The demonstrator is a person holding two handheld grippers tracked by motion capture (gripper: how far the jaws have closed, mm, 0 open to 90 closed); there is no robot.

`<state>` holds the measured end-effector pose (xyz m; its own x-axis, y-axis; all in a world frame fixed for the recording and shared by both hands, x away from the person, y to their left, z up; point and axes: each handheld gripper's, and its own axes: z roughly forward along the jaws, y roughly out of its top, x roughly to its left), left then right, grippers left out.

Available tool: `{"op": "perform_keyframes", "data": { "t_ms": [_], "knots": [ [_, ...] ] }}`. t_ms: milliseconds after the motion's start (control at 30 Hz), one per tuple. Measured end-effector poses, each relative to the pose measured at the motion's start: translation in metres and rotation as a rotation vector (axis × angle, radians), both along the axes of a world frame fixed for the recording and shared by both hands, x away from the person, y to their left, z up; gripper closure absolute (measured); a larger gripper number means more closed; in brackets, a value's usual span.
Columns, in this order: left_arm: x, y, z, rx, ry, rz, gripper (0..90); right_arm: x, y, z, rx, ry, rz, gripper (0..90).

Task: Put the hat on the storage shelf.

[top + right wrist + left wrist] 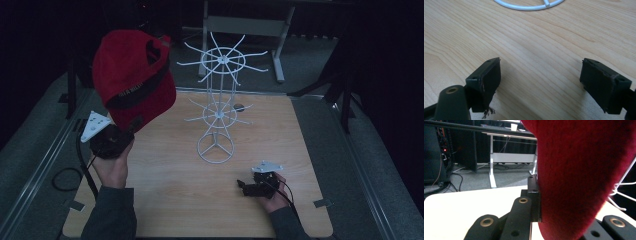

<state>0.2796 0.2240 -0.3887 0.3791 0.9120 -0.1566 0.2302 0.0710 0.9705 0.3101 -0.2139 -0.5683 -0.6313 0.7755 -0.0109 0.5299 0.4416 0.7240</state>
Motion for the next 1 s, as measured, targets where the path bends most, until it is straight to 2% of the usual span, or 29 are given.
{"op": "perform_keyframes", "data": {
  "t_ms": [1000],
  "knots": [
    [-0.011,-0.010,0.009,-0.004,-0.025,-0.025,85.8,0.000,0.000,0.000,0.000,0.000,-0.001,16.9]
  ]
}}
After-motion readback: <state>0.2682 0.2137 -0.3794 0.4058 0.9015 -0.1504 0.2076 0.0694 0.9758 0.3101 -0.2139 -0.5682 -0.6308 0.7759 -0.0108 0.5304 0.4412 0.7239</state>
